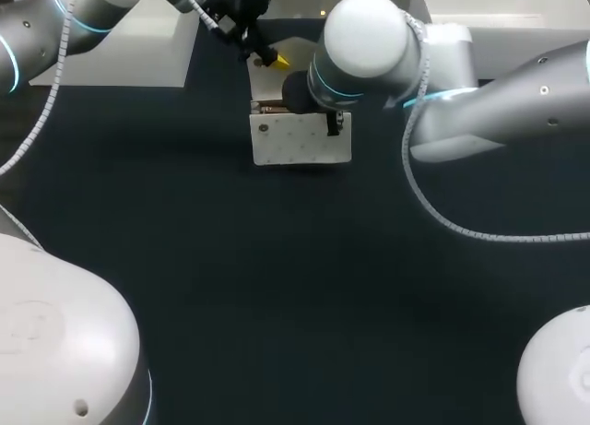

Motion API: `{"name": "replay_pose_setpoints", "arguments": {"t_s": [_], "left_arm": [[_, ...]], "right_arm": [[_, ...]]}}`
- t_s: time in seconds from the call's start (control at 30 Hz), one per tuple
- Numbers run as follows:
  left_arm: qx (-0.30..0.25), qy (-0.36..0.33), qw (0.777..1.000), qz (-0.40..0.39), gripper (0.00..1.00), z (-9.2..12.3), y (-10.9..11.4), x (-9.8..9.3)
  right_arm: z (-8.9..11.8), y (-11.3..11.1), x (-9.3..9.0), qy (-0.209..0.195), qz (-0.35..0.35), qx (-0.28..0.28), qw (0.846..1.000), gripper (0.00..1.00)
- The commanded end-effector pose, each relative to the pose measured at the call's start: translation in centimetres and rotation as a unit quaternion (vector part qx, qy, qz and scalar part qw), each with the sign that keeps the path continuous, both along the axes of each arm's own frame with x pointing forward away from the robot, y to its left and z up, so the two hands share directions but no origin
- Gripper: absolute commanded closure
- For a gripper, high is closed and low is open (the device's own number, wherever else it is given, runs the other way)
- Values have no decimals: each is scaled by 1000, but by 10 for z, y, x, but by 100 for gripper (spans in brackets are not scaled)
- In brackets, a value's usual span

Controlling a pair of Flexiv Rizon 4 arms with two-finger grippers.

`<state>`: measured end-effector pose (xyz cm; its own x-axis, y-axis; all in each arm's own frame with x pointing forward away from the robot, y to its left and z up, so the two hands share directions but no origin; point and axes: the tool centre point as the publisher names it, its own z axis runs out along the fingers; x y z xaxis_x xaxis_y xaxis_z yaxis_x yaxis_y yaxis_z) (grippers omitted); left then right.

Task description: Pick up the bag, open it, inspect its contents, close it, and place it on the opposite side

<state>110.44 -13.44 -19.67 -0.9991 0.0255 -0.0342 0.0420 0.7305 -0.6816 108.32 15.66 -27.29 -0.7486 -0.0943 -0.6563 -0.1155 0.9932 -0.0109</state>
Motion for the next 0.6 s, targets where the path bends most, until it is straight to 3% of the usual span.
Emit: {"name": "replay_pose_setpoints", "arguments": {"t_s": [0.03, 0.3, 0.6], "left_arm": [[-6, 1, 1000, 3, 100, 1, 0, 1], [-21, 17, 1000, 5, 100, 0, 1, 3], [-26, 33, 999, -5, 100, -6, 0, -4]], "right_arm": [[-5, 0, 1, 11, -1, 1, 1000, 100], [-20, -1, -5, 36, -1, 3, 999, 100], [-33, -5, 1, 59, -12, 15, 998, 100]]}}
